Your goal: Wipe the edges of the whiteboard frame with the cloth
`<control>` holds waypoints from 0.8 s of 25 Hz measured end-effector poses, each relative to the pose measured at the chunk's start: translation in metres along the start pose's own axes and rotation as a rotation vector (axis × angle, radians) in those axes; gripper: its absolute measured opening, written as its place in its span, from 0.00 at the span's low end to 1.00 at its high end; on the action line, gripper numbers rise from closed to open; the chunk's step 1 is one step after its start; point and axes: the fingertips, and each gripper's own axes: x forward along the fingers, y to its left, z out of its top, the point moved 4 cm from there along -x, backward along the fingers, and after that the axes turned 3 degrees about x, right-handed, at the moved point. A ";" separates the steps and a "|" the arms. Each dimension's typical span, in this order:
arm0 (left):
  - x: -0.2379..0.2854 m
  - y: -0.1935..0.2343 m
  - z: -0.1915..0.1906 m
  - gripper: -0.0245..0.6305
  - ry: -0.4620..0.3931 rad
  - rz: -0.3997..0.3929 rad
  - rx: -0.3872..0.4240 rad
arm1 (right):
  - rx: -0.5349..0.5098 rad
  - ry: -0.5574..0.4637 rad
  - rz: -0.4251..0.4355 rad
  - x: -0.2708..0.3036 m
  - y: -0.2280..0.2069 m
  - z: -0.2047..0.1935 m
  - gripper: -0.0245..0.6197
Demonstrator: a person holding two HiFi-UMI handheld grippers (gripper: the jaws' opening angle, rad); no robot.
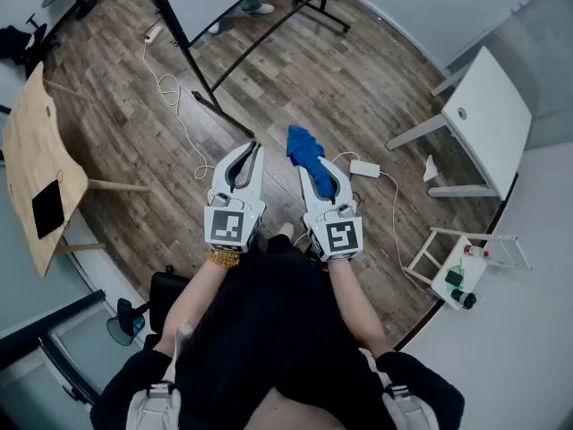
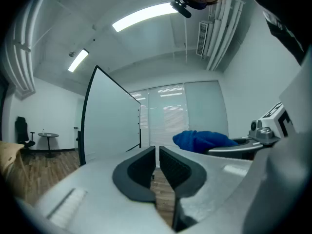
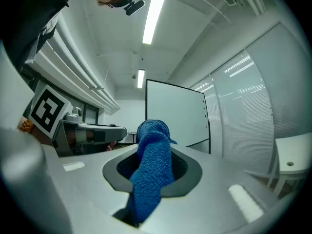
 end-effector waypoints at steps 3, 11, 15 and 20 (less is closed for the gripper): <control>0.010 0.005 -0.006 0.07 -0.007 0.001 0.023 | 0.032 0.036 0.055 0.016 -0.008 -0.006 0.19; 0.069 0.057 -0.034 0.07 0.013 0.083 -0.014 | -0.030 0.103 0.178 0.099 -0.041 -0.016 0.20; 0.127 0.093 -0.047 0.07 -0.009 0.115 -0.038 | -0.063 0.152 0.227 0.164 -0.072 -0.020 0.20; 0.201 0.151 -0.057 0.07 -0.011 0.155 -0.061 | -0.090 0.206 0.279 0.267 -0.114 -0.013 0.20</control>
